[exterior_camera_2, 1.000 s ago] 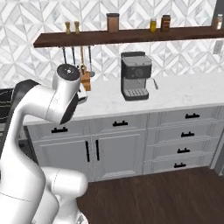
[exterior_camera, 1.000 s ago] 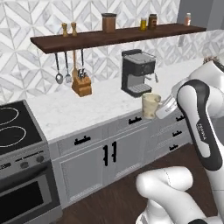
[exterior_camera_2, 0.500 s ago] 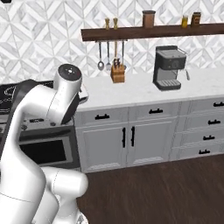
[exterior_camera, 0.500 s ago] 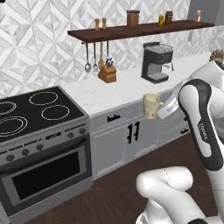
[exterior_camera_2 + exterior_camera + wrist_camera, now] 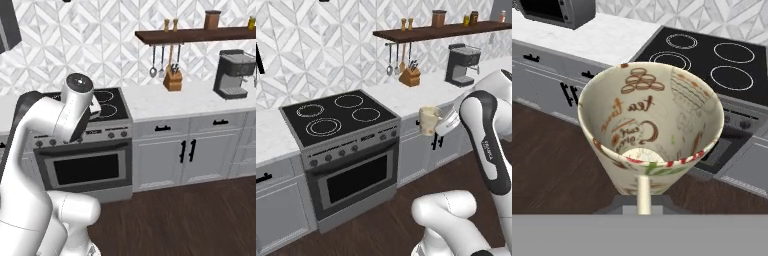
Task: Gather all objects into one cabinet and sort the glasses and bowls to opposite sides.
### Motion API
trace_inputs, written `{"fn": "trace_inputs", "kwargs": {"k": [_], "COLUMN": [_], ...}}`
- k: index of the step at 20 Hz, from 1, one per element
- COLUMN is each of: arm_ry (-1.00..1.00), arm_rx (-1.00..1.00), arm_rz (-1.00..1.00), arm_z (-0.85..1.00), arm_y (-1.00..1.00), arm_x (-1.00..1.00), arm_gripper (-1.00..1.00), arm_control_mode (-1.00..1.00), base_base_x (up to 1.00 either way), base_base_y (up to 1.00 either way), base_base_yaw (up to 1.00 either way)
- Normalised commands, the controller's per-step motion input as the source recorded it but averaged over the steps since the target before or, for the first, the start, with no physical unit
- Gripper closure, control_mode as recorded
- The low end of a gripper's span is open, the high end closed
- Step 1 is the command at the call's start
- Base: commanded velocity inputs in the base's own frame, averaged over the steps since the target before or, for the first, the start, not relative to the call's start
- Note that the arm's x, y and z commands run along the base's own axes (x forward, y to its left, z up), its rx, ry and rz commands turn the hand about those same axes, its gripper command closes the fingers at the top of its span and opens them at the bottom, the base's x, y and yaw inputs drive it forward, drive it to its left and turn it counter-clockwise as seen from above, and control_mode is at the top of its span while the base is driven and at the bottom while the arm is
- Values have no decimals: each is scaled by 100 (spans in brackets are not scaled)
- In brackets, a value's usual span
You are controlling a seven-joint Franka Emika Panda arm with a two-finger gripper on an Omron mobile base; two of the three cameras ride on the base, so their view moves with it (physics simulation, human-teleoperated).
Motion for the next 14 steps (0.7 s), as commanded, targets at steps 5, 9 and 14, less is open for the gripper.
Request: {"fn": "trace_inputs", "kwargs": {"k": [5, 9, 14], "arm_ry": [0, 0, 0], "arm_rx": [0, 0, 0], "arm_rz": [0, 0, 0], "arm_z": [0, 0, 0], "arm_y": [0, 0, 0], "arm_x": [0, 0, 0], "arm_gripper": [100, 100, 100], "arm_control_mode": [100, 100, 100], "base_base_x": [-48, -17, -17], "base_base_y": [100, 100, 100], "base_base_yaw": [0, -5, -6]}}
